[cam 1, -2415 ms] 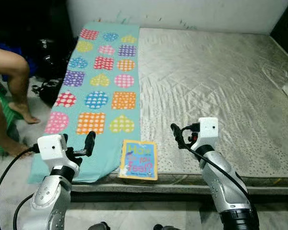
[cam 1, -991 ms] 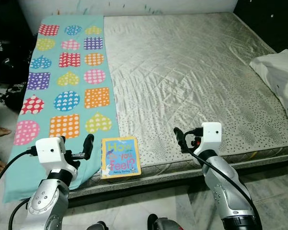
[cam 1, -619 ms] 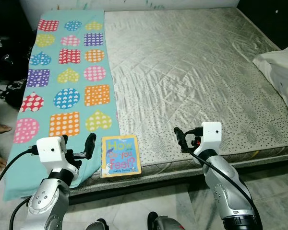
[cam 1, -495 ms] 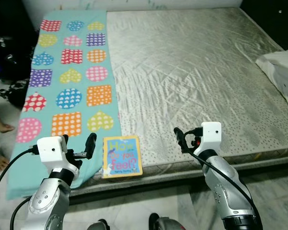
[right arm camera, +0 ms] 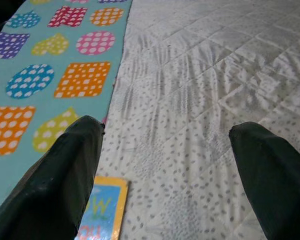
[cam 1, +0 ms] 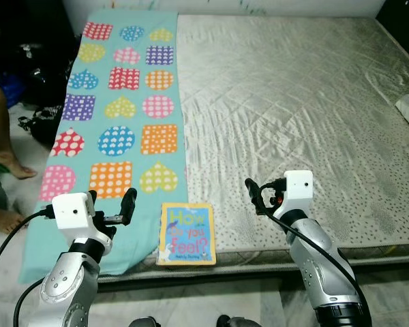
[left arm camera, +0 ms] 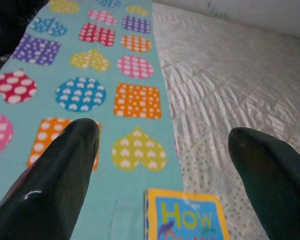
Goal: Clean up the room
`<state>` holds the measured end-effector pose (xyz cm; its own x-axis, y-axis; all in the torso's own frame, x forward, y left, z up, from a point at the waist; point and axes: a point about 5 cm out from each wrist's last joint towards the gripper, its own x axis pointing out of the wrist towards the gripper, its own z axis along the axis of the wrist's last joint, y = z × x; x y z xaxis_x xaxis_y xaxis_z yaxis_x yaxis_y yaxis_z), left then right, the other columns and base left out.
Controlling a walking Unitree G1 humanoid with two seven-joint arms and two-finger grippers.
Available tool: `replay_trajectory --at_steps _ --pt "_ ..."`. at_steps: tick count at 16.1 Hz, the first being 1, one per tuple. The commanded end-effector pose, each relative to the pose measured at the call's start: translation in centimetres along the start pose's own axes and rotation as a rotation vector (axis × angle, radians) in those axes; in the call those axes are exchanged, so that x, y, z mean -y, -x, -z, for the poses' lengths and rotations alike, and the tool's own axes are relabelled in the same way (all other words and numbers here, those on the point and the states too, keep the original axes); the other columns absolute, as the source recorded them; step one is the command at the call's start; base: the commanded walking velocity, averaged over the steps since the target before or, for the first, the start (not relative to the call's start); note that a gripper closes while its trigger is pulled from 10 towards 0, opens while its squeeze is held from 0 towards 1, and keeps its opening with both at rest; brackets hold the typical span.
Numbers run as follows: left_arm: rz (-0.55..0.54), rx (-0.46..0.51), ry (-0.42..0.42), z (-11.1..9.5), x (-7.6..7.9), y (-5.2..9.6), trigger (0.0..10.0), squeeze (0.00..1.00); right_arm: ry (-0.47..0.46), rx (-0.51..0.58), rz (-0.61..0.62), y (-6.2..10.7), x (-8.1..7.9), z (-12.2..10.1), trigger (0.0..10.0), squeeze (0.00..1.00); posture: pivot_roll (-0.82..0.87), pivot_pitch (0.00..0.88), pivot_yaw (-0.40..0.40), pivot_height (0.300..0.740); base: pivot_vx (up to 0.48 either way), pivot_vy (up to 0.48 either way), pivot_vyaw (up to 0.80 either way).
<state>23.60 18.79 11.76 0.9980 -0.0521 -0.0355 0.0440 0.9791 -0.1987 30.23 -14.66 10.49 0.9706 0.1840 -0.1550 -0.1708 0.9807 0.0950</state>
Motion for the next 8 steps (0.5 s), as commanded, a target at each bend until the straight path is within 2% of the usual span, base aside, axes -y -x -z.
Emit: replay_trajectory --at_steps 1,2,8 --pt "0.012 -0.011 0.000 0.11 0.09 0.19 10.0 0.00 0.007 -0.011 0.004 0.12 0.22 0.35 10.0 0.00 0.04 0.202 -0.025 0.740 0.247 0.000 0.00" --pt "0.013 -0.011 0.001 0.12 0.10 0.18 10.0 0.00 0.008 -0.010 0.003 0.11 0.22 0.36 10.0 0.00 0.04 0.202 -0.025 0.740 0.247 0.000 0.00" --pt "0.016 -0.027 0.010 0.43 0.18 0.06 10.0 0.00 0.020 -0.014 0.006 0.01 0.44 0.55 10.0 0.00 0.04 0.194 -0.027 0.740 0.000 0.000 0.00"
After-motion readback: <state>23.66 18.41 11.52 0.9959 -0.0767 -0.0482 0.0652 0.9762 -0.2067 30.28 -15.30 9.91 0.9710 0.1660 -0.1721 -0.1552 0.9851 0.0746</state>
